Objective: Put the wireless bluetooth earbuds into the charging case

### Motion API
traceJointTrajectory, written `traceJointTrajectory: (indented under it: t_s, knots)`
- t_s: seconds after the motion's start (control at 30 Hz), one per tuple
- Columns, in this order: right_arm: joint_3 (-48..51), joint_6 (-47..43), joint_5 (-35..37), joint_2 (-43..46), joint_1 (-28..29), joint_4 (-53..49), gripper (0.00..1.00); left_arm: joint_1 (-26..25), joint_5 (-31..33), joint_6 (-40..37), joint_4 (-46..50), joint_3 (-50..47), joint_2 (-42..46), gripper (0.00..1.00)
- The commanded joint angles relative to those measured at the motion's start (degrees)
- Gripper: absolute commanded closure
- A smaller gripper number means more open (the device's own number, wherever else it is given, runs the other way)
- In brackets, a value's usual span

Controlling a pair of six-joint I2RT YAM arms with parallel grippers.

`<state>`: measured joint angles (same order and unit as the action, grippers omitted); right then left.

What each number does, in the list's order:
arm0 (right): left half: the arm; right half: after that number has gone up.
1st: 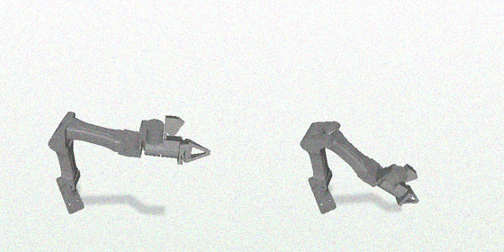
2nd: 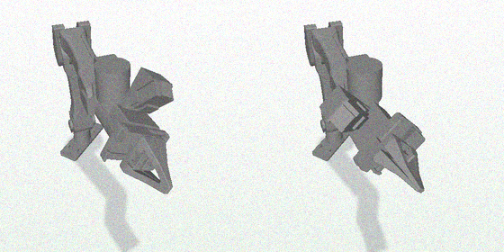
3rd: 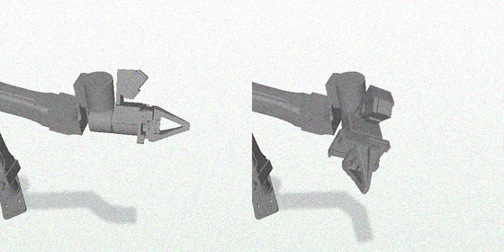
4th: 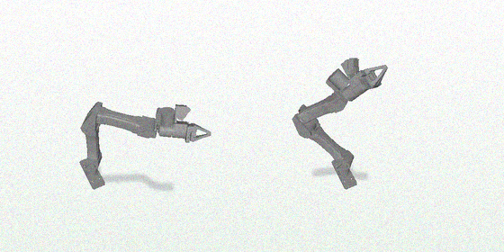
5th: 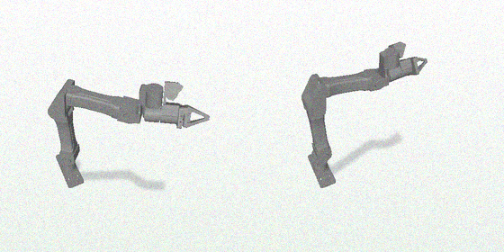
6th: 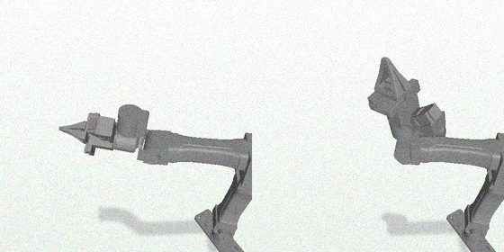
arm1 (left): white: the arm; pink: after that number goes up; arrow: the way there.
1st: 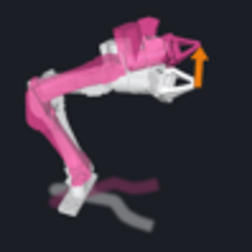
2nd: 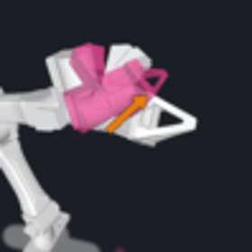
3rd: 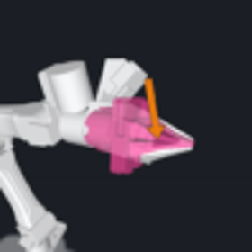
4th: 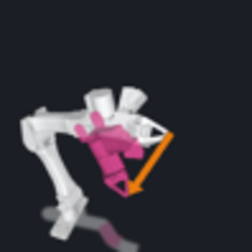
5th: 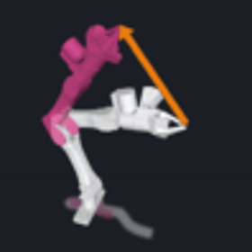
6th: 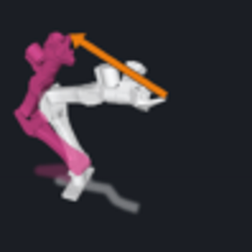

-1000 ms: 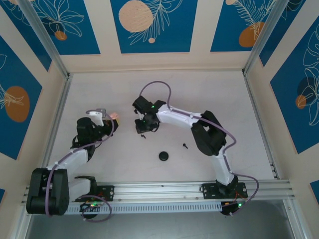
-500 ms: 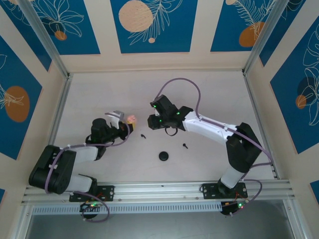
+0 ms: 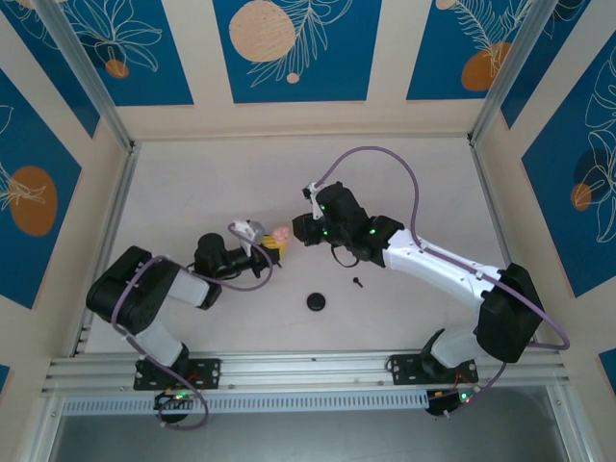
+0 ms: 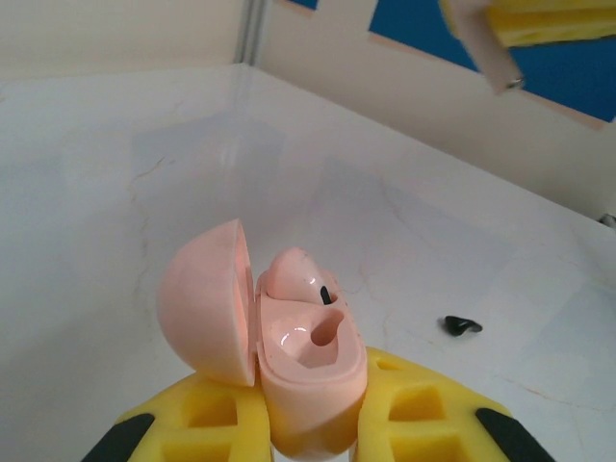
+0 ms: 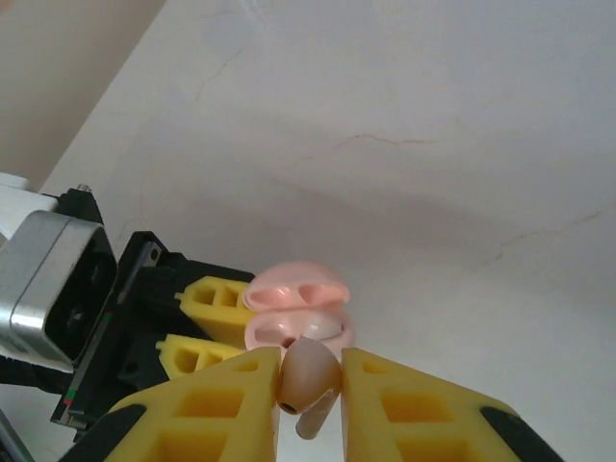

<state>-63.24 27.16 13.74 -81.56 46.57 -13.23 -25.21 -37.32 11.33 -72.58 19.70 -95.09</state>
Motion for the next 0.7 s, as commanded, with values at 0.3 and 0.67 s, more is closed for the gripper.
traceJointTrajectory:
  t_s: [0.3,0.67]
  knots:
    - [1.3,-7.0,-0.4,0.3,1.8,6.2,0.79,-2.7,-4.1,-2.9,-8.0,2.2,-1.0,0.93]
    - [1.3,-8.2,-0.9,-1.6,2.6,6.6,0.79,-2.7,-3.2,-1.8,-8.0,2.4,1.4,0.93]
